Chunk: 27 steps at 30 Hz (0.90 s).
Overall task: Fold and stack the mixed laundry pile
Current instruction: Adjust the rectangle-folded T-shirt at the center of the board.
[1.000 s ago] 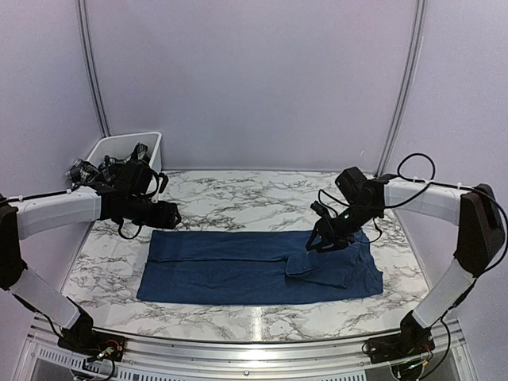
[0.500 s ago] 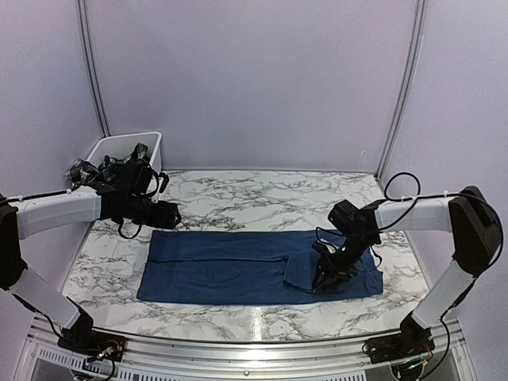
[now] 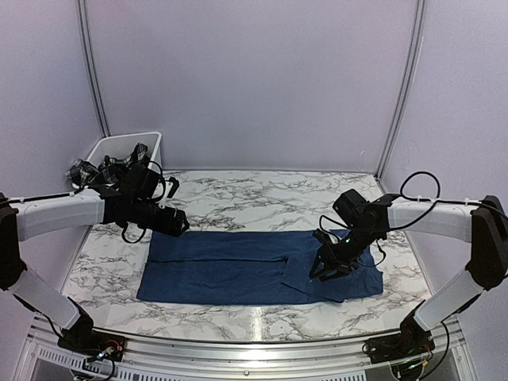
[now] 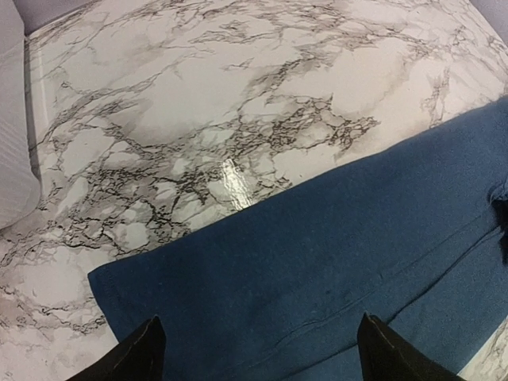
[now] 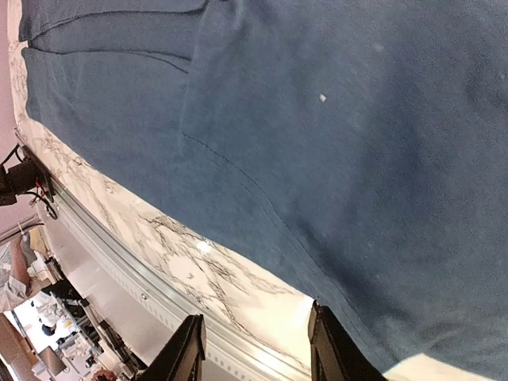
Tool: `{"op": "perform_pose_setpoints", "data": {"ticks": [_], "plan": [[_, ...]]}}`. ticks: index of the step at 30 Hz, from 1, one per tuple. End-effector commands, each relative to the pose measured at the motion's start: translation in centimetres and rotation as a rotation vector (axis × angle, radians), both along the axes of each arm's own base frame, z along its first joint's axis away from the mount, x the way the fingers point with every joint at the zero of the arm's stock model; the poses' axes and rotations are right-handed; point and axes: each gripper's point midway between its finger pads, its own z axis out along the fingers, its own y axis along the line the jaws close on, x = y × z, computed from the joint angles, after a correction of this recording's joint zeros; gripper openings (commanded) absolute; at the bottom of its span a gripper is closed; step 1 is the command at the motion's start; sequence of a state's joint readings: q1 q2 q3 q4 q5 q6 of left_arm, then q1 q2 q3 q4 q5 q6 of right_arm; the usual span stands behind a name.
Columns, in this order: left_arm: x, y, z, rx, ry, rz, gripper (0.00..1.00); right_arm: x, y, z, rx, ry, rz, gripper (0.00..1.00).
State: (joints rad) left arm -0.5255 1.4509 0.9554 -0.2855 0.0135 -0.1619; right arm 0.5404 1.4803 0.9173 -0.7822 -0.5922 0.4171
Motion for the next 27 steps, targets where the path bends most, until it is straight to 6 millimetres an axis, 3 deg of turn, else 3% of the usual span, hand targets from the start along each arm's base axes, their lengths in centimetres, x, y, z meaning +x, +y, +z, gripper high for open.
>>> {"op": "perform_pose_setpoints", "data": {"ticks": [1, 6, 11, 14, 21, 27], "plan": [[-0.3, 0.1, 0.3, 0.047, -0.029, -0.020, 0.87, -1.6, -3.1, 1.2, -0.096, -0.011, -0.134, 0.41], [-0.5, 0.0, 0.5, 0.024, -0.026, 0.004, 0.87, -5.7, -5.3, 0.5, -0.123, 0.057, -0.230, 0.40], [-0.5, -0.2, 0.0, 0.012, -0.012, 0.009, 0.87, -6.5, -5.9, -1.7, -0.135, 0.105, -0.321, 0.48], [-0.4, -0.2, 0.4, 0.008, -0.023, 0.009, 0.87, -6.5, -6.1, -2.8, -0.141, 0.122, -0.372, 0.49], [-0.4, -0.2, 0.6, 0.010, -0.030, 0.004, 0.87, -4.2, -5.8, -3.3, -0.112, 0.069, -0.472, 0.45], [-0.2, -0.4, 0.6, 0.018, -0.032, -0.008, 0.88, -3.9, -5.8, -4.6, -0.082, 0.099, -0.522, 0.44]]}}
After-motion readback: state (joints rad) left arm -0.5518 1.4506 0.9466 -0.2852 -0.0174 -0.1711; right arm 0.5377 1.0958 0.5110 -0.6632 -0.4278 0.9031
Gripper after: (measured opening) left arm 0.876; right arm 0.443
